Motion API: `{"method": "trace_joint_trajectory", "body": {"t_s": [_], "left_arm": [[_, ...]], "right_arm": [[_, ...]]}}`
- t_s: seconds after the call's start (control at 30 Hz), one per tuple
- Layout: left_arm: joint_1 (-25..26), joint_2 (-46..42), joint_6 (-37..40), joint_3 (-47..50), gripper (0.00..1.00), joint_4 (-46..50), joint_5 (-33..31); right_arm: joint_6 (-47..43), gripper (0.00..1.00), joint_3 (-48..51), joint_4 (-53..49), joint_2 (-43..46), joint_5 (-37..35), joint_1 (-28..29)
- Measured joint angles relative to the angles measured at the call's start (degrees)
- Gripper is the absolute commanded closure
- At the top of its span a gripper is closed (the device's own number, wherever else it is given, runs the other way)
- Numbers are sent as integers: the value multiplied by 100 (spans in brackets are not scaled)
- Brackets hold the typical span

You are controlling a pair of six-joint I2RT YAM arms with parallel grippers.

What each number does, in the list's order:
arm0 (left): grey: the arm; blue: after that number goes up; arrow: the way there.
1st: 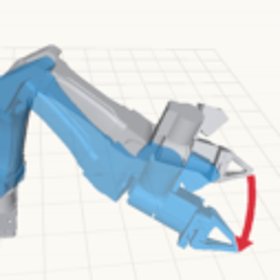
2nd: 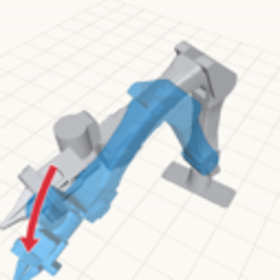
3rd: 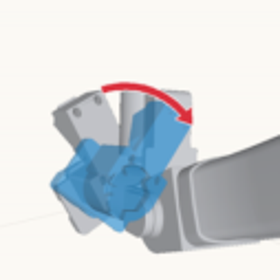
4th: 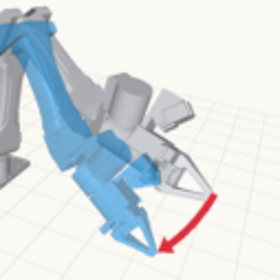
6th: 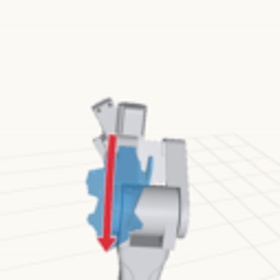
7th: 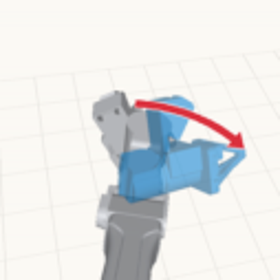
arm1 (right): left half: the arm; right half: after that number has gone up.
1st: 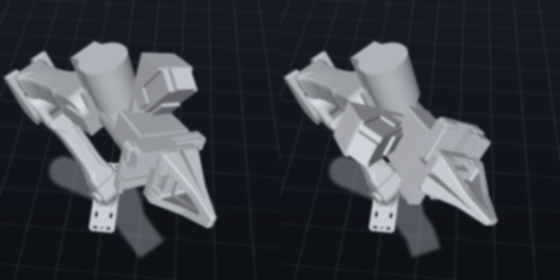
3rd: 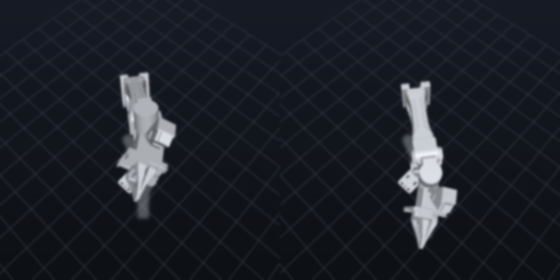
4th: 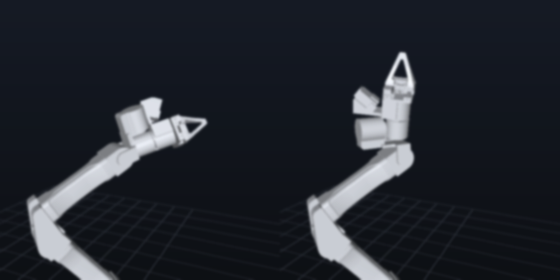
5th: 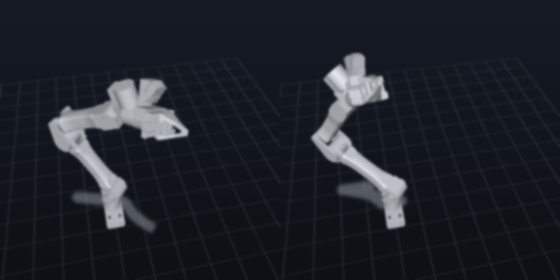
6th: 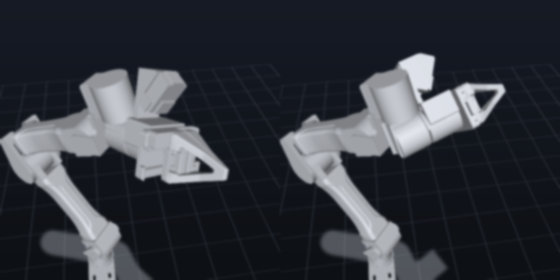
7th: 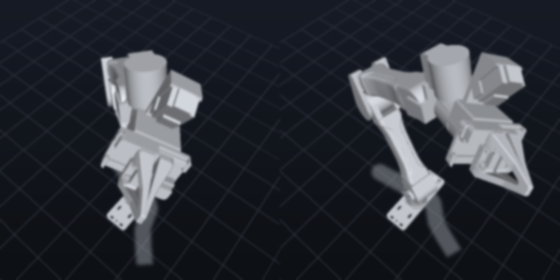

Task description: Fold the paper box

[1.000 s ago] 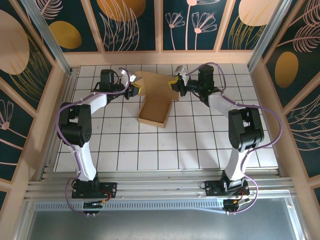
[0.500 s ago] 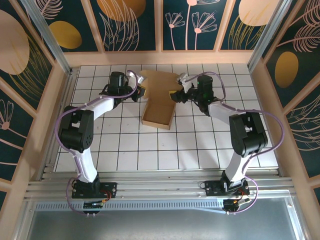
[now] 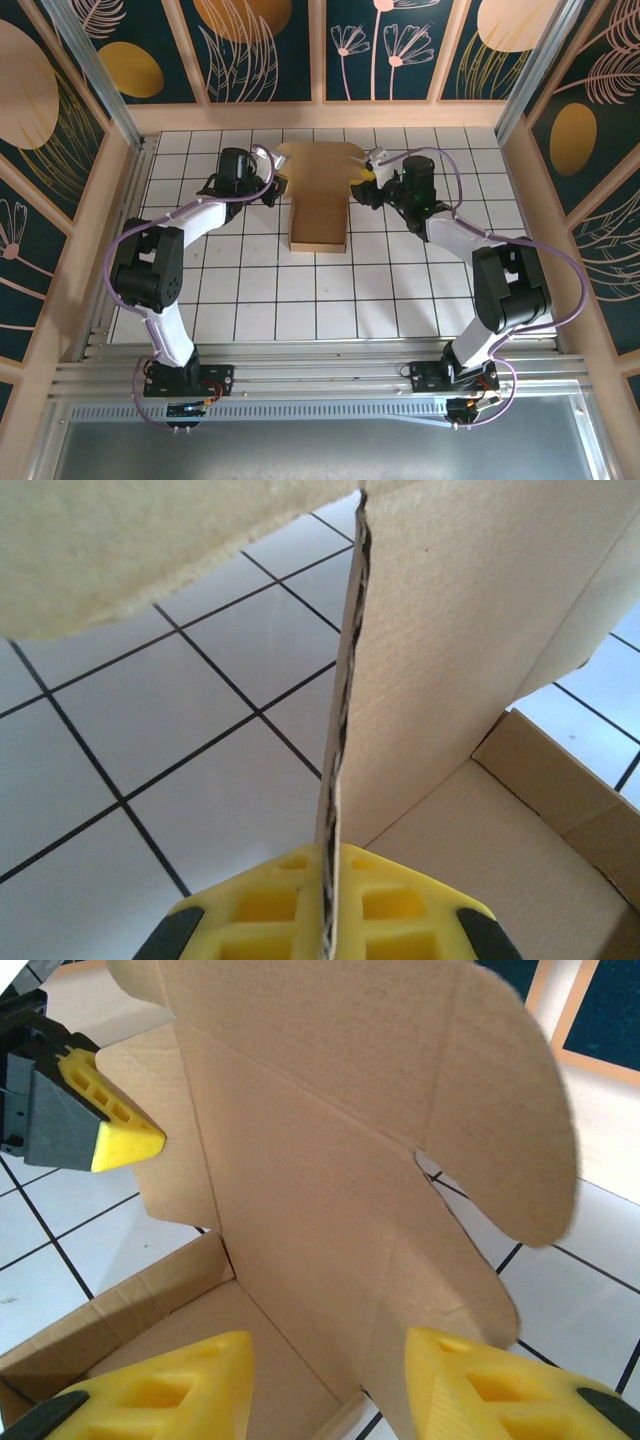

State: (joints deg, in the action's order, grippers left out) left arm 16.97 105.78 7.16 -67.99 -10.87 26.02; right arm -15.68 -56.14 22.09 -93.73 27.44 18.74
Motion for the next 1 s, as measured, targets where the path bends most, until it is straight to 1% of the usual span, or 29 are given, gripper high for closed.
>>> {"method": "trace_joint_trajectory", "body": {"t_s": [0.03, 0.13, 0.23, 0.3, 0.47, 0.5, 0.57, 0.67, 0.83, 1.0], "left_arm": [[28, -4, -15, 28, 100, -50, 0], [85, -7, -37, 85, 100, -170, -44], [96, -9, -31, 87, 100, -181, -105], [101, -9, -11, 87, 100, -177, -118], [101, -39, 9, 87, 100, -122, -120], [101, -42, 7, 81, 100, -101, -120], [101, -42, 7, 81, 100, -92, -114], [101, -42, 9, 70, 100, -85, -101], [101, -42, 28, 55, 100, -57, -96], [101, -42, 31, 35, 100, -11, -81]], "right_arm": [[4, 54, 0, 0, -33, 0, 0], [15, 40, -11, -2, -212, -7, 0], [2, 35, -83, -85, -380, -59, -50], [4, 31, -87, -90, -393, 13, -199], [17, 22, -131, -42, -420, 540, -769], [24, 21, -201, -39, -474, 629, -833], [20, 22, -361, -42, -623, 826, -859], [7, 27, -619, -42, -918, 1137, -844], [-42, 32, -916, 111, -1342, 1558, -826], [-55, 56, -1207, 256, -1655, 1950, -824]]}}
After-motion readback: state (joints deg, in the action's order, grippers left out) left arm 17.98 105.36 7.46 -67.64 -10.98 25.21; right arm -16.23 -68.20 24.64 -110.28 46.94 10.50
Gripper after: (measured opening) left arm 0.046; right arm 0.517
